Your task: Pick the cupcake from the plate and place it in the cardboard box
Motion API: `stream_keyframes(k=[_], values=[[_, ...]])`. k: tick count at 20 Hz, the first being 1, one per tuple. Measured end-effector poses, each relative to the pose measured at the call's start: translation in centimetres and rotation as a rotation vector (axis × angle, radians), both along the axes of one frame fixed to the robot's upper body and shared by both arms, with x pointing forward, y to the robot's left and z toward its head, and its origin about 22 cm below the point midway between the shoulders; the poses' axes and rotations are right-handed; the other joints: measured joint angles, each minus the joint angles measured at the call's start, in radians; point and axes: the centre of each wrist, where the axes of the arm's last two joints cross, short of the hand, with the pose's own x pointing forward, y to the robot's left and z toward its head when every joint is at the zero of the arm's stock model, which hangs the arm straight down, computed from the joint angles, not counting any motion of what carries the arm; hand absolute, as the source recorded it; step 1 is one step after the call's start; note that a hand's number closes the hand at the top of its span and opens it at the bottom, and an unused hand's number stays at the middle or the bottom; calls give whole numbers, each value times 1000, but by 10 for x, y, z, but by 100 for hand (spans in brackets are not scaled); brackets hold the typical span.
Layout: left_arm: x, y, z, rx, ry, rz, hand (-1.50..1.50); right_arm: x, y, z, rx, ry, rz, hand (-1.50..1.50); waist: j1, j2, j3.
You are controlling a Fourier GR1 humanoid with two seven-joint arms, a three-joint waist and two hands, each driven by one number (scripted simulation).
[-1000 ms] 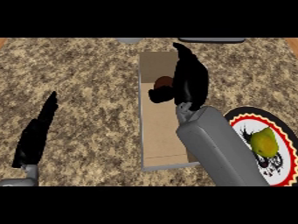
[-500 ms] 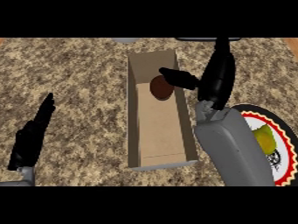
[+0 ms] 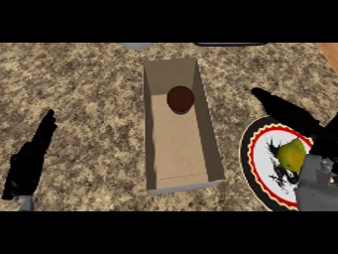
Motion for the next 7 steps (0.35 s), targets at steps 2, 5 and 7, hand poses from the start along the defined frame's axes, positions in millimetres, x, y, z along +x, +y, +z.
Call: stream_keyframes(k=[2, 5, 7], values=[[0, -3, -1, 2, -2, 0, 0, -24, -20, 3, 16, -17, -23, -150, -2, 0, 0], [-2, -2, 1, 2, 1, -2, 0, -58, -51, 5, 27, -37, -41, -150, -1, 1, 0], [-1, 1, 0, 3, -1, 4, 0, -81, -69, 7, 24, -35, -36, -150, -3, 1, 1]])
